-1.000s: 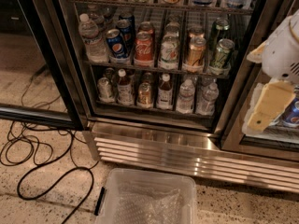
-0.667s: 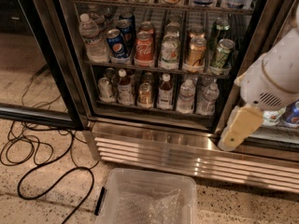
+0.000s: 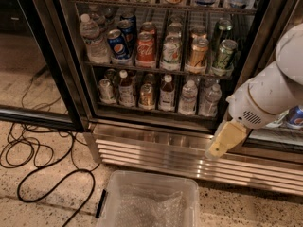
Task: Pick 7up can from middle shelf of fridge
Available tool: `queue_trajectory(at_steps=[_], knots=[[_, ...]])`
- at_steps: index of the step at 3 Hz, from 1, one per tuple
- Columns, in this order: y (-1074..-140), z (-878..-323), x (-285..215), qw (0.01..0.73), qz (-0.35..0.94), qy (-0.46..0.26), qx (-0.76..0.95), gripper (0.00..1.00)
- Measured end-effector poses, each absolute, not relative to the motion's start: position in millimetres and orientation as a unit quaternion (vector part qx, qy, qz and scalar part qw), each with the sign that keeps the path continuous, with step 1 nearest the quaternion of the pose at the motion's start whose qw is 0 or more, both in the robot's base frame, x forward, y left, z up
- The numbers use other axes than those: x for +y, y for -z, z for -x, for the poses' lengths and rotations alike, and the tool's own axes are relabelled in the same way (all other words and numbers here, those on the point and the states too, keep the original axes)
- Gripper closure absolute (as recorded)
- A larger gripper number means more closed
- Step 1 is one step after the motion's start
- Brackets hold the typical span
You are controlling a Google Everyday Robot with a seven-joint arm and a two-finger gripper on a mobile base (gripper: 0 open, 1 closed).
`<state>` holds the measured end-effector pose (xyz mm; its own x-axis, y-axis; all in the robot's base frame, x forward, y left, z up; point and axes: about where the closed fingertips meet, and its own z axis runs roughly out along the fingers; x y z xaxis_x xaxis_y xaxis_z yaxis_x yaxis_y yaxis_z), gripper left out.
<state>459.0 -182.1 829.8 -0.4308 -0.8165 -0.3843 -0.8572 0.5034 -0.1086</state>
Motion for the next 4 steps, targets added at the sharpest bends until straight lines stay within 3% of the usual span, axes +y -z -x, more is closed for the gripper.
queue_trajectory(at_steps=[3, 4], knots=[[-773, -515, -98, 0.28, 0.392, -0.114, 0.869, 0.0], [-775, -518, -96, 0.284, 0.384, -0.116, 0.871, 0.0]])
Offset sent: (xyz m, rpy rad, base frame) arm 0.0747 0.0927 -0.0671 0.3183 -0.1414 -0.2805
